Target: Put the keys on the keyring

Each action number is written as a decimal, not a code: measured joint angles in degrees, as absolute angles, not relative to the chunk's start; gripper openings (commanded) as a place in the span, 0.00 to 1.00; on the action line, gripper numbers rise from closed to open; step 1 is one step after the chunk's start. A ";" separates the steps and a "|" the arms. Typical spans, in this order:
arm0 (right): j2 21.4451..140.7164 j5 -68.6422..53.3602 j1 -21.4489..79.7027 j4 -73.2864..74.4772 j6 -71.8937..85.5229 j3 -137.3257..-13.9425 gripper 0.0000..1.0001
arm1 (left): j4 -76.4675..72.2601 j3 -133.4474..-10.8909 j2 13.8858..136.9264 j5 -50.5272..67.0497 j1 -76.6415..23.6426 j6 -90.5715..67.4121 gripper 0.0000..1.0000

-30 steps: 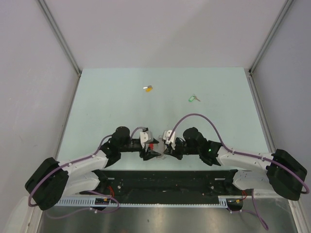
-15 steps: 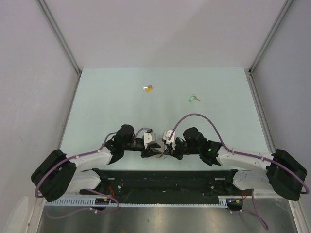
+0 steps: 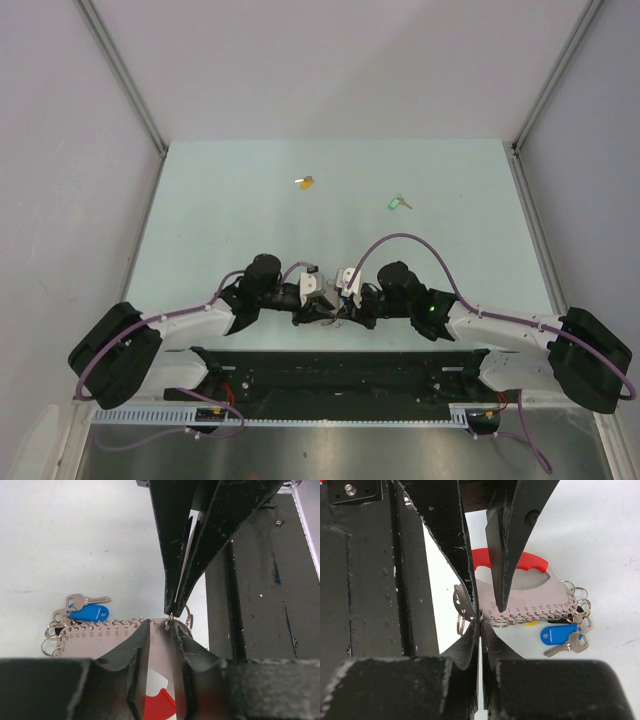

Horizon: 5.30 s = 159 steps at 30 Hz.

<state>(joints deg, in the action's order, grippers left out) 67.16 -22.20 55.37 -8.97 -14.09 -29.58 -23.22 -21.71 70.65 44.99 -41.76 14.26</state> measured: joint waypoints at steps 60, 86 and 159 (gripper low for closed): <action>105.65 12.78 20.95 -3.33 14.76 -65.19 0.55 | -25.61 -20.69 71.16 18.94 -41.32 7.07 0.00; 135.48 25.65 19.42 25.65 6.87 -108.57 0.14 | -25.56 -20.69 71.18 18.17 -40.66 6.37 0.00; 112.18 17.80 52.07 45.89 6.76 -80.68 0.25 | -25.41 -13.80 59.81 5.06 -38.70 -2.07 0.01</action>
<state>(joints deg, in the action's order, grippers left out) 112.18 17.80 52.07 45.89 6.76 -80.68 -25.41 -13.80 59.81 5.06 -38.70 -2.07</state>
